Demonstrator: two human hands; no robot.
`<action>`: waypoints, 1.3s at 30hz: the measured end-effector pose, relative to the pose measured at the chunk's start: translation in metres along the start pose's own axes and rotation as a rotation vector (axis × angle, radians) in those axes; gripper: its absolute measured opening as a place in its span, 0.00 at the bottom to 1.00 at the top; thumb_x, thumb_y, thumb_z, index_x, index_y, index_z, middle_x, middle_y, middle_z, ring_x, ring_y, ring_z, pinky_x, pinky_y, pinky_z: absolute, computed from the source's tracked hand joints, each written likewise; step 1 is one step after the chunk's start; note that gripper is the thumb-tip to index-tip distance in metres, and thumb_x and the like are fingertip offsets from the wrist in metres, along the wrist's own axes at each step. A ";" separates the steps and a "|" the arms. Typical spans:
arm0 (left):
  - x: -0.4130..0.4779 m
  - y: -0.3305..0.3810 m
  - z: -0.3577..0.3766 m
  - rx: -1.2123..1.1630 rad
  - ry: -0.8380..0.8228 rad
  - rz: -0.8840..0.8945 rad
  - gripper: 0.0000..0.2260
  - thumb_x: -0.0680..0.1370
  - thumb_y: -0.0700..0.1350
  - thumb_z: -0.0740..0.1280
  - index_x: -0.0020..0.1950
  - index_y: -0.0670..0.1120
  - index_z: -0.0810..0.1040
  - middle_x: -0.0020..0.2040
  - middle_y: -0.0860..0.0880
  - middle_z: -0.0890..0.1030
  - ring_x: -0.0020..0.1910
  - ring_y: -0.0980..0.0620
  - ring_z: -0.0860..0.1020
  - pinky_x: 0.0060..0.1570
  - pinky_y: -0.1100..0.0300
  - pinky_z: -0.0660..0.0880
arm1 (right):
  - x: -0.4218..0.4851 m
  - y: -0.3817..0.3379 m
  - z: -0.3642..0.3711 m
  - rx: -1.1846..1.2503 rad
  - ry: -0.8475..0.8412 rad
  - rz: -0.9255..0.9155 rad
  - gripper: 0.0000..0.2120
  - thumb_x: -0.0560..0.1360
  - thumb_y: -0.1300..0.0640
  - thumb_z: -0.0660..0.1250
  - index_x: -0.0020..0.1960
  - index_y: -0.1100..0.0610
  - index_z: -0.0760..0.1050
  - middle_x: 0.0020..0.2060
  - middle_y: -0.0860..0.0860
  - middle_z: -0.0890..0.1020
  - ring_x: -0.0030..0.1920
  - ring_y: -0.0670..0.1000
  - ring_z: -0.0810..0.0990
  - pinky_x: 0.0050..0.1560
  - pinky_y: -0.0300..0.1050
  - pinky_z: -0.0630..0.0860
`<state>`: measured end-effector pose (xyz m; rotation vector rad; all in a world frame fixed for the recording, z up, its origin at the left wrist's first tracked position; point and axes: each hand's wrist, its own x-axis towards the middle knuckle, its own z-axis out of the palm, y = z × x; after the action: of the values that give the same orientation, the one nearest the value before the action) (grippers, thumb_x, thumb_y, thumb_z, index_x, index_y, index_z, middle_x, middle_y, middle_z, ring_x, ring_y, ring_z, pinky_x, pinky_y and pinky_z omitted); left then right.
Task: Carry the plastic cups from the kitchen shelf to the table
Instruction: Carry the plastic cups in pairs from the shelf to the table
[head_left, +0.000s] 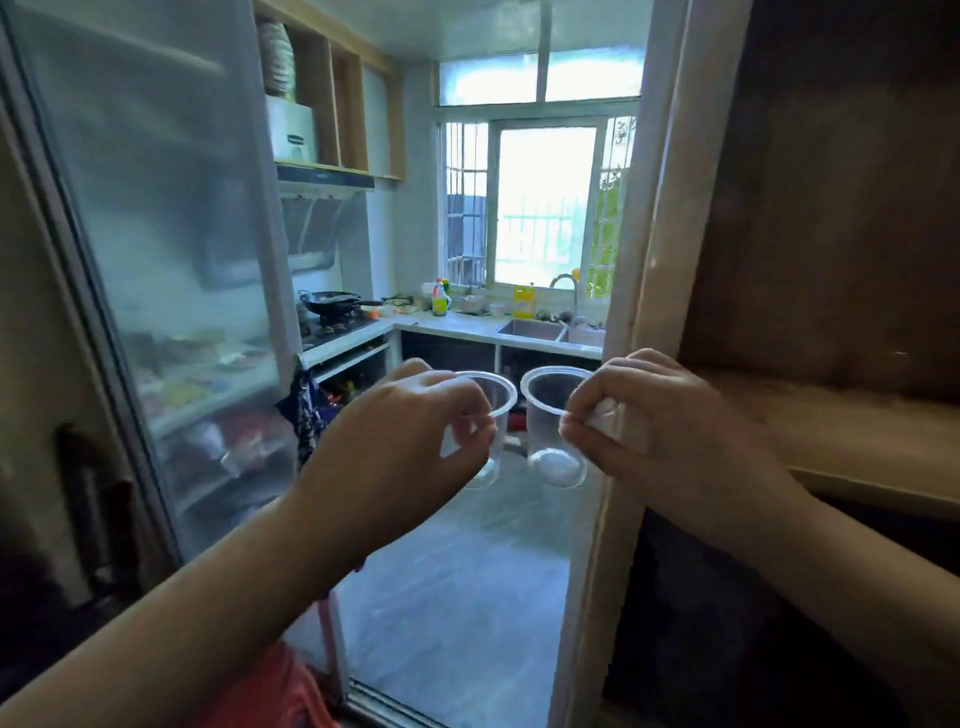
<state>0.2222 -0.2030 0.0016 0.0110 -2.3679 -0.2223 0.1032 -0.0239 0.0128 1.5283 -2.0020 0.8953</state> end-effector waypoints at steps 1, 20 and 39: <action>-0.009 -0.012 -0.011 0.022 0.000 -0.027 0.09 0.71 0.54 0.60 0.38 0.52 0.76 0.35 0.58 0.78 0.41 0.55 0.73 0.39 0.58 0.72 | 0.009 -0.011 0.012 0.015 -0.011 -0.027 0.03 0.70 0.54 0.71 0.40 0.52 0.78 0.37 0.40 0.79 0.44 0.44 0.75 0.44 0.33 0.70; -0.300 -0.185 -0.284 0.601 0.074 -0.714 0.03 0.74 0.46 0.66 0.40 0.49 0.76 0.35 0.58 0.73 0.41 0.59 0.69 0.36 0.68 0.66 | 0.141 -0.333 0.319 0.593 -0.232 -0.560 0.03 0.70 0.55 0.71 0.43 0.51 0.79 0.37 0.32 0.72 0.44 0.43 0.73 0.45 0.26 0.66; -0.453 -0.411 -0.377 0.786 0.082 -1.049 0.02 0.74 0.44 0.66 0.42 0.49 0.77 0.37 0.54 0.78 0.42 0.55 0.73 0.36 0.60 0.71 | 0.229 -0.534 0.599 0.781 -0.511 -0.764 0.03 0.71 0.51 0.69 0.45 0.47 0.80 0.41 0.41 0.80 0.48 0.44 0.74 0.48 0.40 0.73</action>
<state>0.7860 -0.6338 -0.1104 1.5855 -1.9977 0.2342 0.5682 -0.7036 -0.1185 2.9077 -1.1066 1.0498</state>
